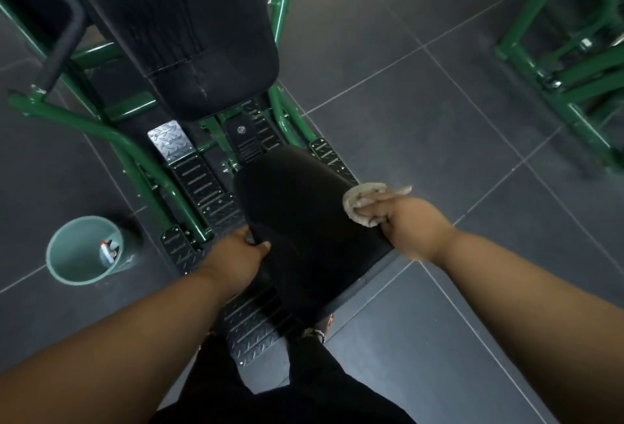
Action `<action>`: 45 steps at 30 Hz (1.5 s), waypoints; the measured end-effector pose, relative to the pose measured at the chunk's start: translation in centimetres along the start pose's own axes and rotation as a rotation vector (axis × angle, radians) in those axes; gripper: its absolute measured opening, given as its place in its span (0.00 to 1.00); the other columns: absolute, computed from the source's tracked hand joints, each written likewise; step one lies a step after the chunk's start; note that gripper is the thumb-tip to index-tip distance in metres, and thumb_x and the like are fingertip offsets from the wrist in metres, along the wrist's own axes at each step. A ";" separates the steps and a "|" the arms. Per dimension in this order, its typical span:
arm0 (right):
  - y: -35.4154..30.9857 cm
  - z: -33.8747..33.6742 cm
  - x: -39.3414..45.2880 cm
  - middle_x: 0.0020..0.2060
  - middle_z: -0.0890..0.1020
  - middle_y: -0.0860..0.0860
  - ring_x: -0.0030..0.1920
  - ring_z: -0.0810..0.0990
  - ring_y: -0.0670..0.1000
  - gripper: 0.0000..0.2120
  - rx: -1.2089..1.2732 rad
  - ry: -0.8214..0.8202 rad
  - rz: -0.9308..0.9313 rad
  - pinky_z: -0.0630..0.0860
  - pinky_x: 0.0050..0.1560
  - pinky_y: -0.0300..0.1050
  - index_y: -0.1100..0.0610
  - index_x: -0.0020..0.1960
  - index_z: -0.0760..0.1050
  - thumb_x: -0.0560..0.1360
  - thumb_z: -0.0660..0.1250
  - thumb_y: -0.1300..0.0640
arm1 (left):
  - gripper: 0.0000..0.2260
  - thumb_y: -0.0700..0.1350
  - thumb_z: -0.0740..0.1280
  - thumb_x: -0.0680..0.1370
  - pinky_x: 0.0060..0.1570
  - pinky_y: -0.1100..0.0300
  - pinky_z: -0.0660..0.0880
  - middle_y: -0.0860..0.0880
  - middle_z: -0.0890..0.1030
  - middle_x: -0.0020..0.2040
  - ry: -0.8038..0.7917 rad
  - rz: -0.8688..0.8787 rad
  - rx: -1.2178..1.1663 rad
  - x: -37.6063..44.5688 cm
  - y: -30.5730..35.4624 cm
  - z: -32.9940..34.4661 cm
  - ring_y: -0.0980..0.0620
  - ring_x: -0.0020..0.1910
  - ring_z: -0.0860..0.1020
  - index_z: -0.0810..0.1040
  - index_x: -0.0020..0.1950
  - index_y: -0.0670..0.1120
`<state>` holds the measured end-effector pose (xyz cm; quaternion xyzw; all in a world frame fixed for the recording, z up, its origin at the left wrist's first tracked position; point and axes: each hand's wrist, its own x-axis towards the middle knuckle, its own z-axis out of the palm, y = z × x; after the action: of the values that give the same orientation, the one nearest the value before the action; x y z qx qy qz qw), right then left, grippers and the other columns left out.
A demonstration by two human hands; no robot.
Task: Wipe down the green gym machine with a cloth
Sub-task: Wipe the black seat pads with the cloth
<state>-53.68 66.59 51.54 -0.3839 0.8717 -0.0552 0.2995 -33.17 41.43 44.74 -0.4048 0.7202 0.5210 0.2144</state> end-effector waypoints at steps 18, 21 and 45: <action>-7.2 2.8 1.4 0.67 0.77 0.49 0.69 0.70 0.60 0.19 -0.254 0.045 -0.042 0.61 0.76 0.64 0.40 0.69 0.77 0.80 0.61 0.51 | 0.18 0.53 0.69 0.83 0.54 0.60 0.74 0.53 0.85 0.55 -0.048 0.006 0.001 -0.8 -0.7 -0.5 0.52 0.53 0.82 0.76 0.73 0.56; -6.3 1.3 1.3 0.61 0.72 0.54 0.61 0.71 0.61 0.20 -0.295 0.029 0.181 0.73 0.64 0.58 0.42 0.73 0.73 0.82 0.60 0.49 | 0.20 0.55 0.69 0.83 0.57 0.60 0.74 0.53 0.84 0.60 -0.091 0.014 0.044 -1.9 -1.0 -0.7 0.52 0.55 0.82 0.73 0.75 0.58; -16.9 5.5 11.1 0.56 0.69 0.48 0.59 0.71 0.57 0.09 -0.379 -0.251 -0.276 0.64 0.63 0.80 0.42 0.48 0.66 0.79 0.59 0.56 | 0.13 0.40 0.73 0.80 0.53 0.66 0.80 0.56 0.83 0.47 -0.091 0.005 -0.140 -4.5 -4.9 1.6 0.59 0.46 0.84 0.81 0.63 0.49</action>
<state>-45.67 47.77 47.26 -0.5520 0.7621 0.1168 0.3177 -26.74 43.93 44.59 -0.3931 0.6724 0.5885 0.2166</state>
